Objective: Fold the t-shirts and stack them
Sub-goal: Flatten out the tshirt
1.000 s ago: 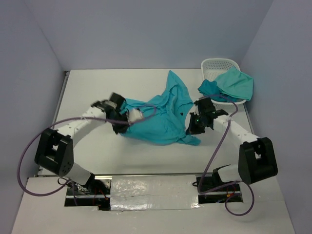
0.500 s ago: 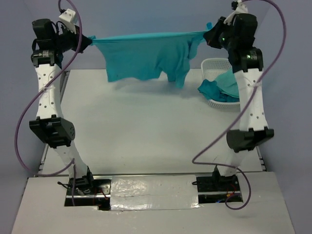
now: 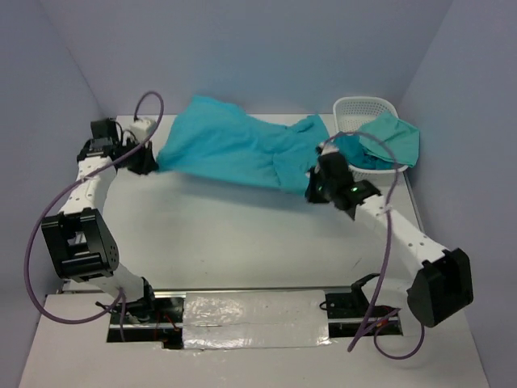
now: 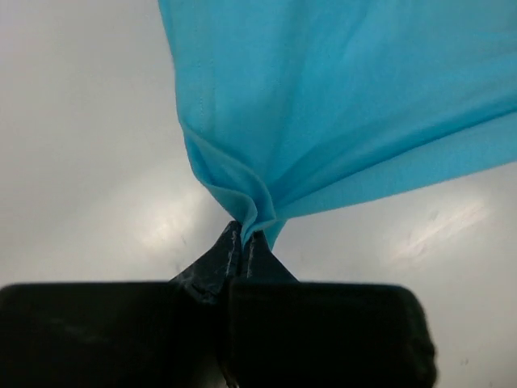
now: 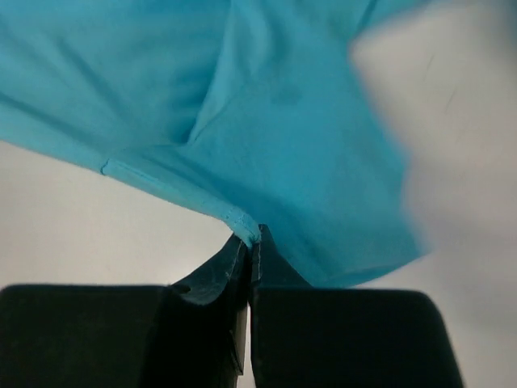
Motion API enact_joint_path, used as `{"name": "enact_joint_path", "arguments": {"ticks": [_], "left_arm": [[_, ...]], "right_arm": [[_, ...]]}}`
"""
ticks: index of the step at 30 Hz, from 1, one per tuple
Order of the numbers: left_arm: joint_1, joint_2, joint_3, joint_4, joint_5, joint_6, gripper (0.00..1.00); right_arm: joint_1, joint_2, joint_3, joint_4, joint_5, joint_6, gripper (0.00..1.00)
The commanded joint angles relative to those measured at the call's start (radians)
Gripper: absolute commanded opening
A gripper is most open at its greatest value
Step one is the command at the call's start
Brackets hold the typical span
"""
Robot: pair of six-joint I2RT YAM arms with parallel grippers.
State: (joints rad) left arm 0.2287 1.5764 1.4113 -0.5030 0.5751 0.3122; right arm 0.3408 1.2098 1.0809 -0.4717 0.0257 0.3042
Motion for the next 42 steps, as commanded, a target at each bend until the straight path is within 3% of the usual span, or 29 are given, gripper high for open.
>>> {"name": "enact_joint_path", "arguments": {"ticks": [1,2,4,6,9,11,14,15,16,18,20,22,24,29,31,34,37,38,39,40,42], "left_arm": [[0.026,-0.099,-0.229,-0.094,-0.190,0.212,0.00],[0.027,-0.111,-0.277,-0.103,-0.217,0.238,0.00],[0.029,-0.125,-0.392,-0.144,-0.294,0.292,0.00],[0.032,-0.130,-0.446,-0.175,-0.345,0.315,0.00],[0.034,-0.145,-0.538,-0.204,-0.398,0.334,0.00],[0.037,-0.157,-0.564,-0.210,-0.432,0.340,0.00],[0.041,-0.179,-0.597,-0.247,-0.474,0.347,0.00],[0.041,-0.185,-0.609,-0.255,-0.480,0.347,0.00],[0.043,-0.194,-0.614,-0.262,-0.475,0.346,0.00],[0.043,-0.222,-0.632,-0.270,-0.468,0.340,0.00],[0.043,-0.239,-0.641,-0.273,-0.457,0.332,0.00],[0.043,-0.242,-0.649,-0.278,-0.457,0.326,0.00],[0.043,-0.245,-0.658,-0.276,-0.462,0.320,0.00],[0.043,-0.254,-0.667,-0.281,-0.455,0.323,0.00],[0.043,-0.260,-0.672,-0.281,-0.460,0.323,0.00],[0.043,-0.263,-0.678,-0.278,-0.459,0.324,0.00],[0.043,-0.260,-0.683,-0.267,-0.459,0.318,0.00],[0.043,-0.259,-0.680,-0.267,-0.458,0.317,0.00],[0.043,-0.259,-0.677,-0.269,-0.462,0.315,0.00],[0.043,-0.257,-0.672,-0.273,-0.460,0.314,0.00],[0.044,-0.259,-0.666,-0.290,-0.472,0.314,0.00]], "right_arm": [[0.181,-0.082,-0.224,-0.031,0.183,0.133,0.00],[0.225,-0.078,-0.319,-0.034,0.186,0.177,0.00],[0.361,-0.038,-0.384,-0.027,0.187,0.269,0.00],[0.418,0.011,-0.423,-0.019,0.172,0.329,0.00],[0.483,0.088,-0.421,0.028,0.002,0.335,0.38],[0.524,0.077,-0.395,0.001,-0.003,0.337,0.51],[0.526,-0.030,-0.378,-0.048,-0.017,0.342,0.72],[0.523,-0.112,-0.378,-0.059,-0.015,0.345,0.88],[0.515,-0.153,-0.375,-0.073,0.002,0.358,0.95],[0.438,-0.247,-0.381,-0.100,0.005,0.378,0.97],[0.336,-0.280,-0.426,-0.072,-0.074,0.391,0.95],[0.222,-0.274,-0.472,-0.032,-0.101,0.374,0.85],[0.204,-0.187,-0.475,0.013,-0.049,0.331,0.80],[0.204,0.124,-0.408,0.064,-0.032,0.291,0.86],[0.204,0.164,-0.420,0.086,-0.027,0.306,0.86],[0.234,0.191,-0.447,0.094,0.026,0.325,0.79],[0.311,0.237,-0.469,0.108,0.039,0.358,0.43],[0.338,0.273,-0.469,0.101,0.039,0.372,0.17],[0.346,0.286,-0.478,0.096,0.034,0.384,0.07],[0.348,0.284,-0.493,0.088,0.011,0.424,0.00],[0.334,0.232,-0.577,0.087,0.006,0.476,0.00]]}}
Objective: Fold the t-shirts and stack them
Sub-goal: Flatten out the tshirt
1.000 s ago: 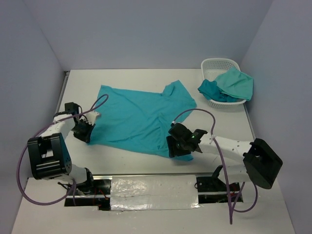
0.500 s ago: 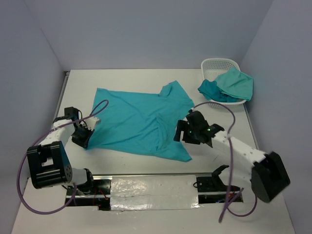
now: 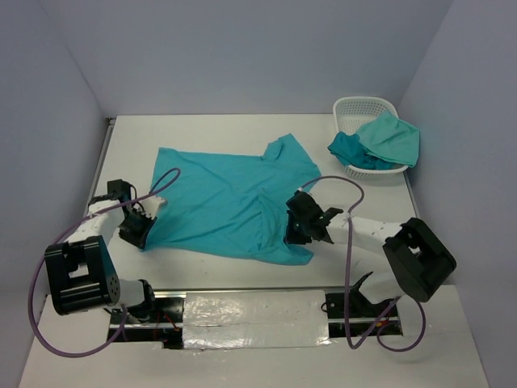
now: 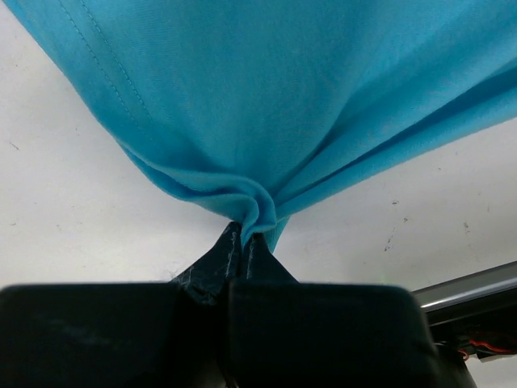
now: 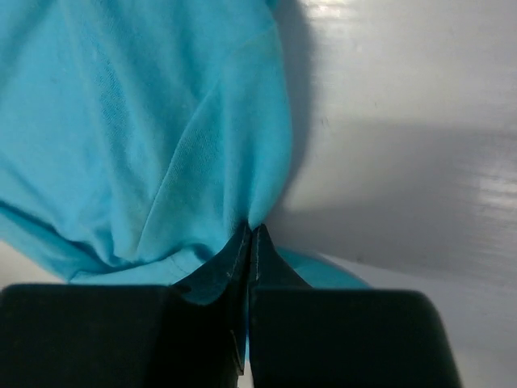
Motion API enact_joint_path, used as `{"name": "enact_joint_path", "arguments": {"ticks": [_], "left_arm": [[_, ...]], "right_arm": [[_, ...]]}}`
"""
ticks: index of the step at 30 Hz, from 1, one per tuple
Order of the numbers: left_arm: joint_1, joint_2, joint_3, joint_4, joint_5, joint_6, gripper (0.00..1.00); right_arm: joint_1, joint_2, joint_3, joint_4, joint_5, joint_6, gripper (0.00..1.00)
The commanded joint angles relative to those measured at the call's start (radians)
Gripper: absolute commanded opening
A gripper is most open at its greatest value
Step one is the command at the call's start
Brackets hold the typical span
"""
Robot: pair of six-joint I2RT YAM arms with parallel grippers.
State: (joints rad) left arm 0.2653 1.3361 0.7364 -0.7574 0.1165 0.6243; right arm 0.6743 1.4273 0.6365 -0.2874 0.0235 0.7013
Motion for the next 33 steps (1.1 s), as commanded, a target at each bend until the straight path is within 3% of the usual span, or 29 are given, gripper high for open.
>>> {"name": "enact_joint_path", "arguments": {"ticks": [1,6,8,12,15,16,17,19,21,22,24,25,27,28,30,32,33], "left_arm": [[0.006,-0.020,0.008,-0.040,-0.023,0.006,0.00],[0.006,-0.034,-0.022,-0.037,-0.089,0.011,0.00],[0.006,-0.032,-0.031,-0.040,-0.109,0.006,0.00],[0.006,-0.035,-0.025,-0.071,-0.112,-0.002,0.00],[0.006,-0.051,-0.009,-0.118,-0.146,0.020,0.00],[0.008,-0.054,0.000,-0.134,-0.143,0.032,0.02],[0.008,-0.057,0.003,-0.163,-0.141,0.040,0.13],[0.006,-0.058,0.014,-0.187,-0.150,0.058,0.19],[0.006,-0.058,0.026,-0.261,-0.155,0.095,0.49],[0.006,-0.058,0.046,-0.299,-0.147,0.122,0.89],[0.006,-0.055,0.117,-0.400,-0.136,0.175,0.93],[0.009,-0.051,0.161,-0.424,-0.130,0.186,0.98],[0.012,-0.010,0.357,-0.453,-0.076,0.172,0.99],[0.018,0.015,0.430,-0.445,-0.042,0.157,0.99],[0.022,0.121,0.635,-0.369,0.052,0.063,0.93],[0.017,0.258,0.771,-0.233,0.086,-0.067,0.66],[0.017,0.315,0.819,-0.191,0.083,-0.115,0.65]], "right_arm": [[-0.007,-0.029,-0.171,-0.084,-0.009,0.146,0.00],[-0.028,-0.413,-0.249,-0.215,0.079,0.351,0.00],[-0.035,-0.516,-0.189,-0.417,0.193,0.492,0.00],[-0.050,-0.629,-0.058,-0.608,0.239,0.556,0.00],[-0.050,-0.711,-0.083,-0.726,0.196,0.618,0.00],[-0.050,-0.772,-0.084,-0.766,0.205,0.618,0.24],[-0.053,-0.797,-0.080,-0.786,0.220,0.616,0.35],[-0.054,-0.841,-0.048,-0.846,0.246,0.633,0.42],[-0.056,-0.847,0.011,-0.852,0.256,0.601,0.52],[-0.053,-0.826,0.038,-0.836,0.269,0.563,0.58],[-0.053,-0.765,0.130,-0.727,0.299,0.375,0.58],[-0.061,-0.661,0.168,-0.679,0.296,0.297,0.63],[-0.123,-0.514,0.306,-0.552,0.216,0.129,0.65],[-0.142,-0.352,0.371,-0.547,0.163,0.022,0.66],[-0.197,-0.157,0.530,-0.491,0.132,-0.038,0.66],[-0.295,-0.020,0.607,-0.333,0.050,-0.097,0.66],[-0.318,0.046,0.647,-0.308,0.021,-0.097,0.66]]}}
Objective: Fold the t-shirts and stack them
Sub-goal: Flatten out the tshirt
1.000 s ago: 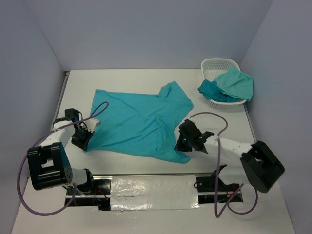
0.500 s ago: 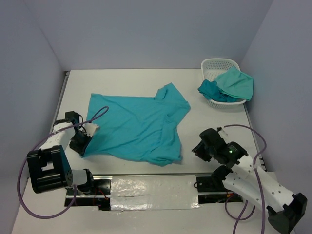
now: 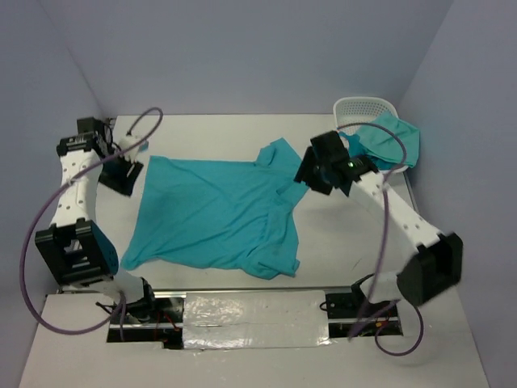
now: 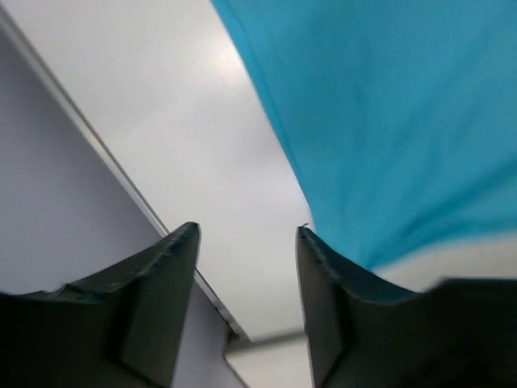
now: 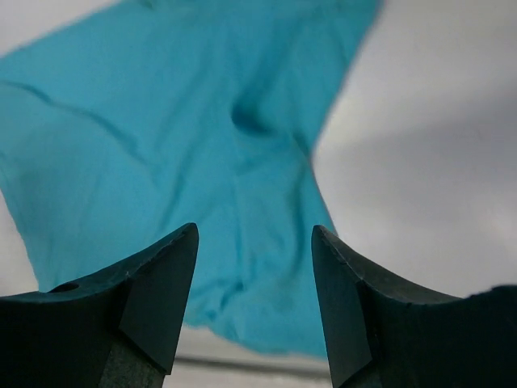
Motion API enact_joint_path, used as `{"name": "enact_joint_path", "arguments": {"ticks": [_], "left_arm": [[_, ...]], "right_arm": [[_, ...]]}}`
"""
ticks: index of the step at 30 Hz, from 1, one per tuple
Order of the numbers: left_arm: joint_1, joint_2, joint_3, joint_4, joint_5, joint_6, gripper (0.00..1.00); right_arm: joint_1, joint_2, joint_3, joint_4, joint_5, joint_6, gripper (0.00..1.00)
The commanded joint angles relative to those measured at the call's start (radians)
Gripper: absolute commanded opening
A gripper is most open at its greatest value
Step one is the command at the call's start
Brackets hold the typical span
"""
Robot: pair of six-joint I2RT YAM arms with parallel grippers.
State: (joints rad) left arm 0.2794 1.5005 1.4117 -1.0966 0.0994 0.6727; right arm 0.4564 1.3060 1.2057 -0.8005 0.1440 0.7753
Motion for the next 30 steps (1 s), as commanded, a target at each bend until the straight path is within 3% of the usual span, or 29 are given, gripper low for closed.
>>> {"name": "enact_joint_path", "arguments": {"ticks": [1,3,4,6,8,9,10,12,14,18,21,24,30], "left_arm": [[-0.003,0.209,0.191,0.173,0.103,-0.204,0.60],[-0.012,0.397,0.347,0.199,0.094,-0.292,0.72],[-0.020,0.447,0.387,0.225,0.092,-0.311,0.85],[-0.025,0.553,0.453,0.282,0.085,-0.337,0.89],[-0.037,0.602,0.467,0.365,0.108,-0.322,0.85],[-0.042,0.607,0.457,0.386,0.123,-0.312,0.82],[-0.054,0.609,0.445,0.429,0.152,-0.294,0.75],[-0.068,0.610,0.384,0.463,0.148,-0.283,0.66],[-0.085,0.641,0.345,0.481,0.122,-0.271,0.63],[-0.085,0.789,0.407,0.428,-0.018,-0.324,0.60],[-0.056,0.912,0.507,0.340,-0.089,-0.370,0.59],[-0.013,0.946,0.541,0.388,-0.095,-0.404,0.60],[0.009,1.069,0.802,0.383,-0.185,-0.414,0.61]], "right_arm": [[-0.116,0.237,0.216,0.207,-0.116,-0.201,0.66],[-0.113,0.478,0.410,0.103,-0.052,-0.258,0.68],[-0.114,0.546,0.502,0.078,-0.035,-0.280,0.68],[-0.117,0.713,0.687,0.058,-0.030,-0.347,0.64],[-0.120,0.801,0.815,0.058,-0.044,-0.399,0.57],[-0.120,0.879,0.856,0.047,-0.069,-0.406,0.47],[-0.120,0.918,0.924,0.043,-0.095,-0.407,0.44],[-0.119,1.014,0.972,0.029,-0.139,-0.386,0.35],[-0.117,1.076,0.979,0.050,-0.179,-0.351,0.30],[-0.107,1.169,0.980,0.066,-0.228,-0.286,0.28],[-0.110,1.283,1.147,0.028,-0.259,-0.242,0.28],[-0.122,1.400,1.290,0.024,-0.293,-0.188,0.26],[-0.185,1.428,1.375,0.368,-0.334,-0.007,0.21]]}}
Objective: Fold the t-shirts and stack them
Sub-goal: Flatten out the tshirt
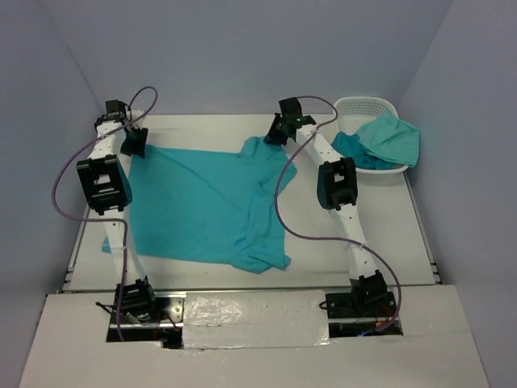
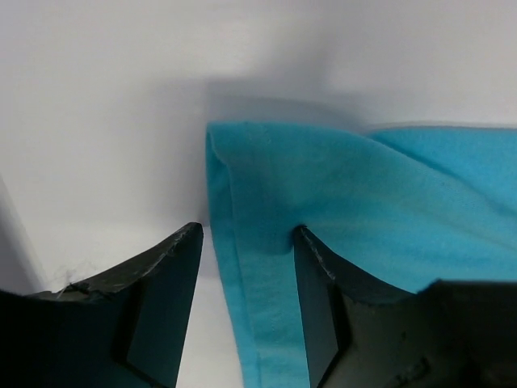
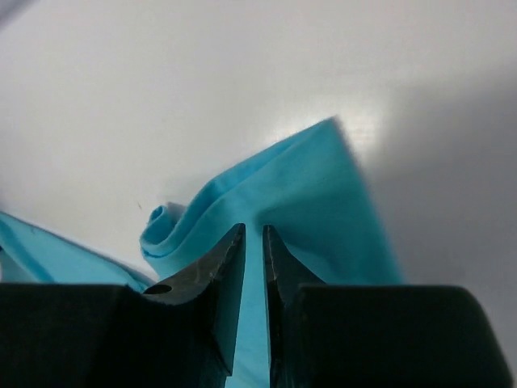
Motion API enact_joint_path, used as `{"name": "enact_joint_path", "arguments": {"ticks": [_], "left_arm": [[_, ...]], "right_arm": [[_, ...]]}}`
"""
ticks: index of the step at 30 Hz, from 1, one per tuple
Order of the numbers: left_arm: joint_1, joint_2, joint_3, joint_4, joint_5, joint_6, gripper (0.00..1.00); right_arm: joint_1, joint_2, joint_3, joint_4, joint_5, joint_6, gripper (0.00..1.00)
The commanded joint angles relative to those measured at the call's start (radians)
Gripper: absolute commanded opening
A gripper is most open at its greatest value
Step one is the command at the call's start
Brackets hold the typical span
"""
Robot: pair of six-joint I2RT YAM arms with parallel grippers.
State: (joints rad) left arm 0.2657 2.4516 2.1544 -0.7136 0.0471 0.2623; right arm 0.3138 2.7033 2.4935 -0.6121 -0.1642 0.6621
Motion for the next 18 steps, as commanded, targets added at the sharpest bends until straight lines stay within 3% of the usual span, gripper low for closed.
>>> {"name": "enact_joint_path", "arguments": {"ticks": [1,4,8,10,15,18], "left_arm": [[0.024,0.145,0.086,0.000,-0.141,-0.011,0.62],[0.024,0.144,0.128,0.038,-0.101,-0.029,0.69],[0.023,0.037,0.026,0.121,0.011,-0.064,0.84],[0.023,-0.041,-0.025,0.147,0.036,-0.067,0.90],[0.050,-0.167,0.028,0.086,0.043,-0.089,0.94],[0.087,-0.264,-0.035,0.016,0.079,-0.092,0.93]], "right_arm": [[-0.045,0.030,0.102,0.217,-0.024,0.087,0.23],[-0.061,-0.077,0.073,0.395,0.011,0.045,0.42],[-0.076,-0.238,0.047,0.399,0.009,-0.117,0.60],[-0.073,-0.386,-0.056,0.350,0.006,-0.191,0.66],[-0.001,-0.692,-0.508,0.210,0.035,-0.364,0.66],[0.085,-0.747,-0.685,0.135,0.011,-0.403,0.61]]}}
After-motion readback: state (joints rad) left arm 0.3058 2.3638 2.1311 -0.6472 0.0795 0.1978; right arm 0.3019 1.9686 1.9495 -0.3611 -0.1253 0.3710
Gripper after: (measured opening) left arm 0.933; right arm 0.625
